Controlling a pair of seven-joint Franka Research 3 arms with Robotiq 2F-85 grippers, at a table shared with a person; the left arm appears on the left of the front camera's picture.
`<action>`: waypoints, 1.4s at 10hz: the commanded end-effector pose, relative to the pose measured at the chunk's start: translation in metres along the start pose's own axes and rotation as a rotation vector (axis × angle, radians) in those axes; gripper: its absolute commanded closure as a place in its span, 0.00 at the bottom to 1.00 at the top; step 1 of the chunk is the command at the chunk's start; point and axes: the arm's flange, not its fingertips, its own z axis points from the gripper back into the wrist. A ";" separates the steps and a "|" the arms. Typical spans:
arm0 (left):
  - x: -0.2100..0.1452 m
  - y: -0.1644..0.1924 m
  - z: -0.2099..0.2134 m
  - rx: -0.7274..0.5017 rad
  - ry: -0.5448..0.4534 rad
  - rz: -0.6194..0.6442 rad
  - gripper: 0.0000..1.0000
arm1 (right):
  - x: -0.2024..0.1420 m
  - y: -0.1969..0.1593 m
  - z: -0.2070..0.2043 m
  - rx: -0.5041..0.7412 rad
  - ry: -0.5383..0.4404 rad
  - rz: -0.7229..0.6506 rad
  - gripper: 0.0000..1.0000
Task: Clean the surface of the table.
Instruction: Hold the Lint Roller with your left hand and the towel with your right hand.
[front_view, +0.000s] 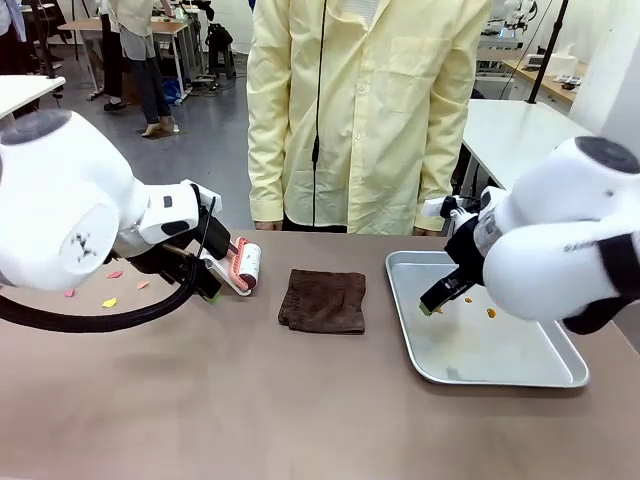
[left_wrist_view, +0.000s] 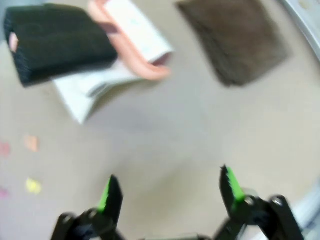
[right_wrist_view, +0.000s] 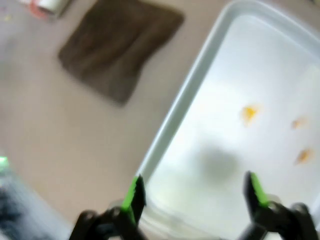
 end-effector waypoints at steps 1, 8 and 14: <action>-0.007 0.021 0.050 -0.271 0.012 0.270 0.00 | -0.021 -0.021 0.052 0.200 0.048 -0.385 0.00; -0.147 0.161 0.139 -0.699 -0.481 0.684 0.00 | -0.187 -0.122 0.122 0.905 -0.409 -0.827 0.00; -0.269 0.219 0.106 -0.831 -0.728 1.081 0.00 | -0.246 -0.224 0.092 1.052 -0.568 -1.066 0.00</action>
